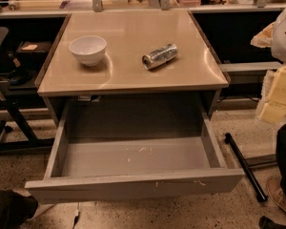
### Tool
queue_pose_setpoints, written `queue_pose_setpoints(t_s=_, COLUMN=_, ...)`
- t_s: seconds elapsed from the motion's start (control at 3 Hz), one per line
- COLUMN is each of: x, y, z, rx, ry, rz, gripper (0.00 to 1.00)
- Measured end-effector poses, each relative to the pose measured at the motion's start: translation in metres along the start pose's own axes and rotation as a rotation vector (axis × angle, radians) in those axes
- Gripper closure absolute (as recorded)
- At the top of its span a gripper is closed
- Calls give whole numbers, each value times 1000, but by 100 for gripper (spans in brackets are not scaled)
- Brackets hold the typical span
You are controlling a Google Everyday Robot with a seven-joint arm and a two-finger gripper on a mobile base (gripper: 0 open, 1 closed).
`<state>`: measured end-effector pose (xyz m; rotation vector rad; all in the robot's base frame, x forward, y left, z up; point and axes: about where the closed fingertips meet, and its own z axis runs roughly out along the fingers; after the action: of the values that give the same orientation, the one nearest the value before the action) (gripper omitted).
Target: Place redbull can into top drawer
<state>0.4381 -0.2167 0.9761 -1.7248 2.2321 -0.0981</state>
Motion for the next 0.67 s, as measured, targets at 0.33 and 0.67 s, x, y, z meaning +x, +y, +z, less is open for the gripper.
queue_pose_setpoints(t_s=0.33, x=0, y=0, z=0, rx=0, ry=0, rz=0, gripper=0)
queue_pose_setpoints(t_s=0.67, x=-7, y=-15, z=2, rx=9, ry=-12, rz=-33, gripper=0)
